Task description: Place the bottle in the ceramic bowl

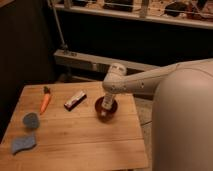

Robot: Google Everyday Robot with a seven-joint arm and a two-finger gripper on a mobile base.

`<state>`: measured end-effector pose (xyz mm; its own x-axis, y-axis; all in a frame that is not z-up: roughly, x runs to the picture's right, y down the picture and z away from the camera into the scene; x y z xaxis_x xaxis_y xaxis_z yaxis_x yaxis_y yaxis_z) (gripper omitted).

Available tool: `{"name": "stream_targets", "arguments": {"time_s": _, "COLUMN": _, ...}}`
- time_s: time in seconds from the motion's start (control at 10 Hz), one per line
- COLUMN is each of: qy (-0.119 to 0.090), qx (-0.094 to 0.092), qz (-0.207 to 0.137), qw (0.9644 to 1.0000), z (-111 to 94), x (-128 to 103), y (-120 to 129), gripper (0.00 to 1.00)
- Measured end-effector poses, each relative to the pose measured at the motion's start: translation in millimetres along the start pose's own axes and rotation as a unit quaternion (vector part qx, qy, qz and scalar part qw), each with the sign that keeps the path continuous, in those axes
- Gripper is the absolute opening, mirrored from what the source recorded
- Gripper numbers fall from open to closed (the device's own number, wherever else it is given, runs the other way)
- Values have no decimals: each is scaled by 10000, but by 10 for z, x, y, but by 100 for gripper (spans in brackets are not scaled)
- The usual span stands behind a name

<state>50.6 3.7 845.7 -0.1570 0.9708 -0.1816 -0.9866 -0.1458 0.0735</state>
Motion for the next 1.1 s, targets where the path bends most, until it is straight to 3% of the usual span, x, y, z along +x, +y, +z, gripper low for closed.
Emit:
{"name": "stream_targets", "arguments": {"time_s": 0.2, "qy": -1, "qx": 0, "qz": 1, "qw": 10000, "z": -1, "x": -2, "y": 0, "gripper": 71}}
{"name": "stream_targets", "arguments": {"time_s": 0.4, "qy": 85, "qx": -67, "qz": 80, "qw": 9999, "z": -41, "x": 48, "y": 67, "gripper": 79}}
{"name": "stream_targets", "arguments": {"time_s": 0.6, "qy": 348, "qx": -277, "qz": 179, "qw": 9989, "z": -180, "x": 185, "y": 318, "gripper": 80}}
{"name": "stream_targets", "arguments": {"time_s": 0.8, "qy": 758, "qx": -458, "qz": 115, "qw": 9960, "z": -341, "x": 356, "y": 631, "gripper": 80}}
{"name": "stream_targets", "arguments": {"time_s": 0.9, "qy": 898, "qx": -442, "qz": 58, "qw": 9950, "z": -391, "x": 395, "y": 705, "gripper": 80}}
{"name": "stream_targets", "arguments": {"time_s": 1.1, "qy": 1115, "qx": -143, "qz": -103, "qw": 9936, "z": -513, "x": 389, "y": 772, "gripper": 80}}
